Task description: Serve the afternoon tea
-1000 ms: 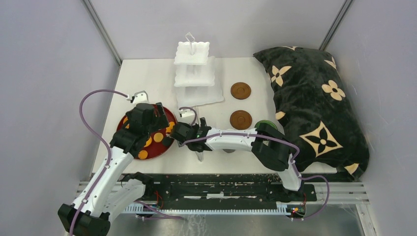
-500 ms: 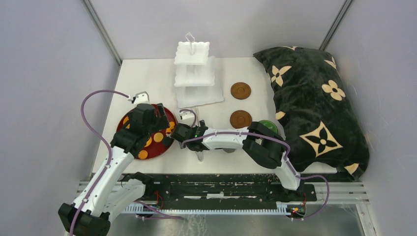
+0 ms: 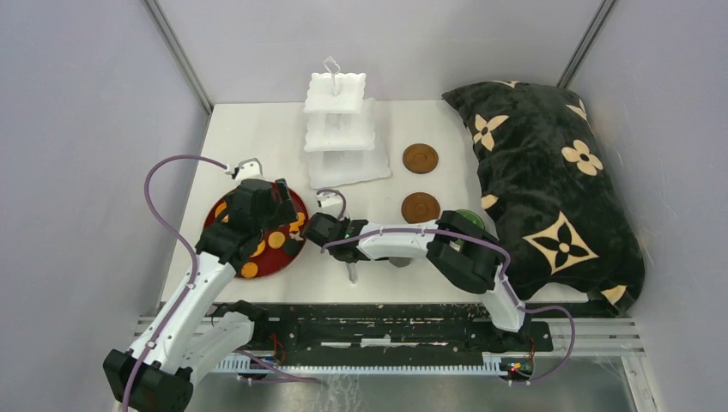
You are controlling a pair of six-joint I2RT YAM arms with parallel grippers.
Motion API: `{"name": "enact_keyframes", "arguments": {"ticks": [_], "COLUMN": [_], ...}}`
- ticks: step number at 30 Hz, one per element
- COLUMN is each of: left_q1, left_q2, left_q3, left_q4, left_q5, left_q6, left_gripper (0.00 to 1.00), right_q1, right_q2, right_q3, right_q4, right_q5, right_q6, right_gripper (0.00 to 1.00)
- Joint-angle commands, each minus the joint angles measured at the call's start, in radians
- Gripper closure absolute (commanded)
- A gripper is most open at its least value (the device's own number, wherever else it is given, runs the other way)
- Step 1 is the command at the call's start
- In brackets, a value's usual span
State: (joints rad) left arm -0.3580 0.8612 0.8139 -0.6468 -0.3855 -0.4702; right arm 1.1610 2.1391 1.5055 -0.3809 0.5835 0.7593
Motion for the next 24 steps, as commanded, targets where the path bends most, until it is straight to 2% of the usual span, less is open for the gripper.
{"name": "enact_keyframes", "arguments": {"ticks": [1, 5, 6, 10, 13, 21, 24], "left_q1": [-0.002, 0.019, 0.036, 0.133, 0.231, 0.483, 0.520], "left_q2": [0.018, 0.114, 0.145, 0.288, 0.430, 0.681, 0.734], "left_q3": [0.019, 0.081, 0.096, 0.177, 0.286, 0.507, 0.547], "left_q4": [0.054, 0.025, 0.025, 0.074, 0.027, -0.076, -0.081], "left_q5": [-0.005, -0.014, -0.009, 0.075, 0.135, 0.111, 0.064], "left_q6": [0.006, -0.005, -0.009, -0.056, -0.080, -0.114, -0.130], "left_gripper": [0.01, 0.01, 0.01, 0.01, 0.01, 0.00, 0.07], "right_q1": [-0.001, -0.001, -0.001, -0.001, -0.002, -0.004, -0.009], "right_q2": [-0.119, -0.240, -0.268, -0.352, -0.395, -0.498, -0.538], "right_q3": [-0.081, -0.162, -0.172, -0.200, -0.178, -0.129, -0.149], "right_q4": [0.033, 0.061, 0.056, 0.029, -0.037, -0.159, -0.152], "right_q5": [-0.045, -0.123, -0.149, -0.231, -0.270, -0.381, -0.388], "right_q6": [-0.074, -0.161, -0.178, -0.294, -0.379, -0.523, -0.536], "right_gripper": [0.80, 0.98, 0.99, 0.99, 0.99, 0.99, 0.99]}}
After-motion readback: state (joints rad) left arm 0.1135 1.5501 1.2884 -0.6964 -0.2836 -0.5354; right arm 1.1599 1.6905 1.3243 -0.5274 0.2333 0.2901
